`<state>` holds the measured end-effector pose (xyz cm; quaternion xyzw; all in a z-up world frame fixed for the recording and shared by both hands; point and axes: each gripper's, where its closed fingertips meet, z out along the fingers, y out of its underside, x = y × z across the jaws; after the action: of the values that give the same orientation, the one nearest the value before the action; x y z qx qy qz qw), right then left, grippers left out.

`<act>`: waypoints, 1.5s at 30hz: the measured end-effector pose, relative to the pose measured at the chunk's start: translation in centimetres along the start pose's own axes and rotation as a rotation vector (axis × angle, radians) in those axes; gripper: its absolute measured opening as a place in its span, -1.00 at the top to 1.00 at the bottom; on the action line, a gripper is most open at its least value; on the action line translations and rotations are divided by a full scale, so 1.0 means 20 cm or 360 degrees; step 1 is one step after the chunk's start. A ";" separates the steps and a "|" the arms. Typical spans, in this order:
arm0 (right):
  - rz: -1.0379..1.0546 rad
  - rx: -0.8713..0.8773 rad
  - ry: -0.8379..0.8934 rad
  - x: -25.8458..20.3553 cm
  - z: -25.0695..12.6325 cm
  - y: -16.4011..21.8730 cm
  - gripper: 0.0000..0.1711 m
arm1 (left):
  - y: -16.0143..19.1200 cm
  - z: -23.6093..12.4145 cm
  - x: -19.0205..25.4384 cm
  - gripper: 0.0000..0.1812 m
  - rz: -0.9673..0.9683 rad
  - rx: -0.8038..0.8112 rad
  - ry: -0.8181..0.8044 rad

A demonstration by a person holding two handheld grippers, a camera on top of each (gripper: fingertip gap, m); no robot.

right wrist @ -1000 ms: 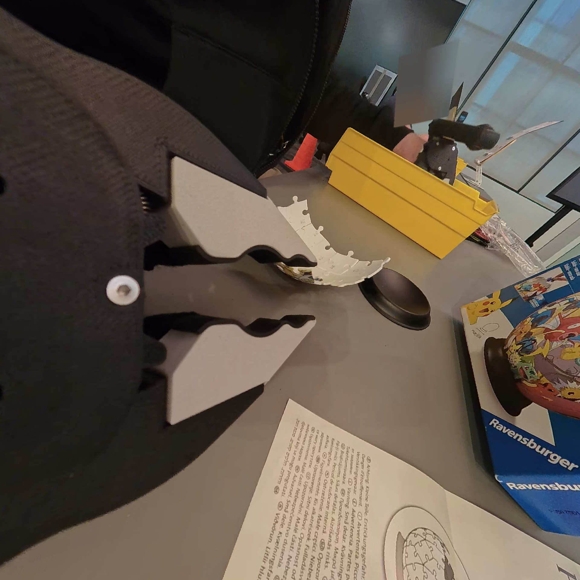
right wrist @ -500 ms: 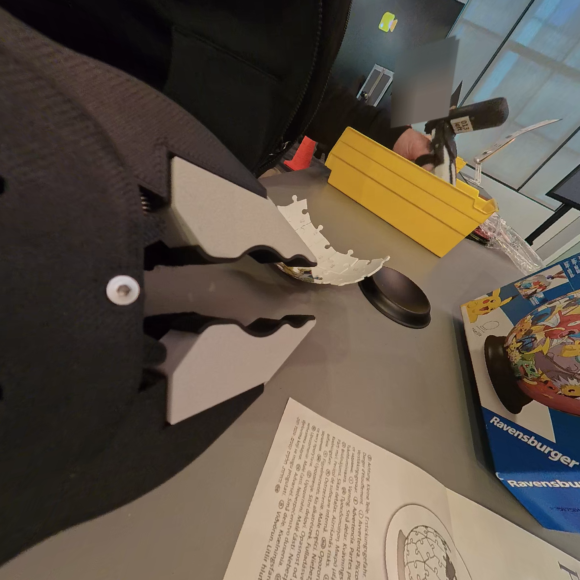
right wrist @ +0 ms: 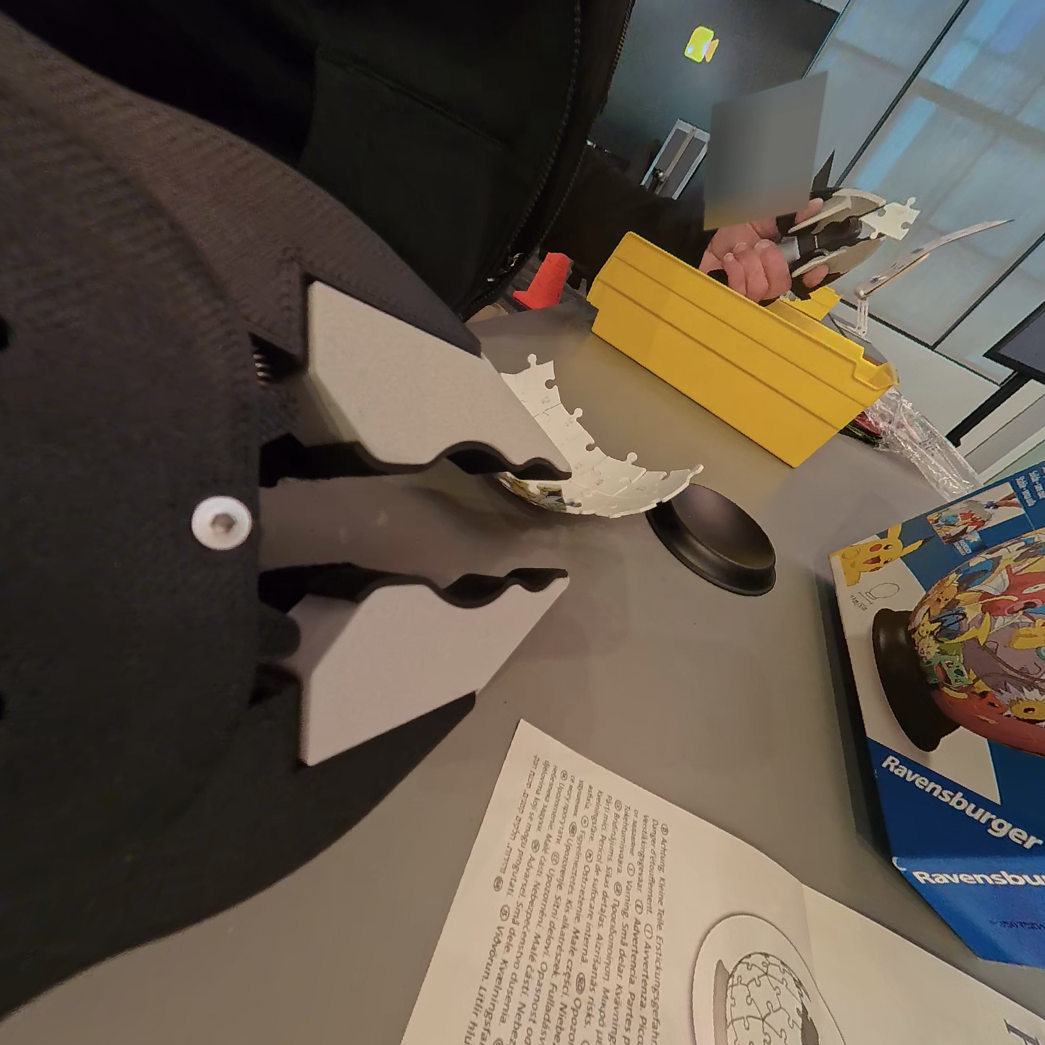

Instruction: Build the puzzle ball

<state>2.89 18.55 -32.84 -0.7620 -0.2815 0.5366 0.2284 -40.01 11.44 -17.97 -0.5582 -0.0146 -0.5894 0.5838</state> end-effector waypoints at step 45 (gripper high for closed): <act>0.0027 -0.0003 0.0031 0.03 0.01 -0.01 0.67 | 0.53 -0.27 -0.60 0.73 0.1067 -0.1855 -0.1279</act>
<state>2.82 19.07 -33.17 -0.7699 -0.2731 0.5307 0.2259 -39.81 12.54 -34.86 -0.9198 0.2564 -0.0471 0.2933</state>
